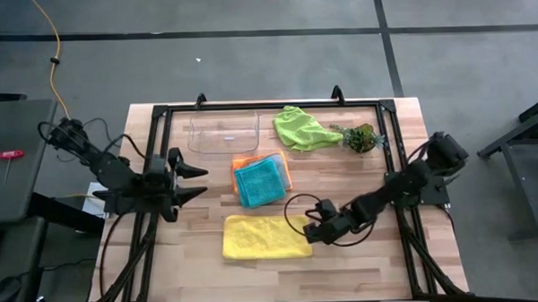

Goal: Fold microfiber towels
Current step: Fold the yellow towel

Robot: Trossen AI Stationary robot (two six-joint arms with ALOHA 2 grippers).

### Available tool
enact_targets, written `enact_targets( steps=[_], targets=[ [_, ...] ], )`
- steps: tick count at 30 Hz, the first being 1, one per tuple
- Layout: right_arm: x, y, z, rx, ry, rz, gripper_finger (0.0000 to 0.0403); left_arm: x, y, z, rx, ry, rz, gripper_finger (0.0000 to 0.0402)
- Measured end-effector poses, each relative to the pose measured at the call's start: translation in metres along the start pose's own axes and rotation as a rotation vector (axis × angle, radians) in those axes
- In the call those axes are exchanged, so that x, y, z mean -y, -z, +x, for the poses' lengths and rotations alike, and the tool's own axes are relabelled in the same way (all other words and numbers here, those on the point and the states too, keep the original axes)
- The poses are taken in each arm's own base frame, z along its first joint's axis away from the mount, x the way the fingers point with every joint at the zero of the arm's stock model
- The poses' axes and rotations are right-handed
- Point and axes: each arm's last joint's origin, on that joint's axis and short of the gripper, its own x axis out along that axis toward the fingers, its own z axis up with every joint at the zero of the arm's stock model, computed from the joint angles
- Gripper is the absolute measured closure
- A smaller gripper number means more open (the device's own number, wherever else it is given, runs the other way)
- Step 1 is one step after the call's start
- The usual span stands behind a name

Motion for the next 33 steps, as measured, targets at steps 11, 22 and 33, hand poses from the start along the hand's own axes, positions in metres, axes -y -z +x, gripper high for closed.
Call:
enact_targets(
  steps=[11,22,33],
  targets=[
    [-0.021,-0.004,0.027,-0.016,0.167,0.062,0.0167,-0.006,0.007,-0.004,-0.057,-0.091,0.107,0.0186],
    [-0.073,-0.022,0.057,-0.028,0.466,0.119,0.0167,-0.023,0.017,-0.018,-0.179,-0.146,0.299,0.0186],
    [-0.075,-0.027,0.067,-0.026,0.543,0.148,0.0271,-0.035,0.005,-0.034,-0.107,-0.154,0.314,0.0186]
  ],
)
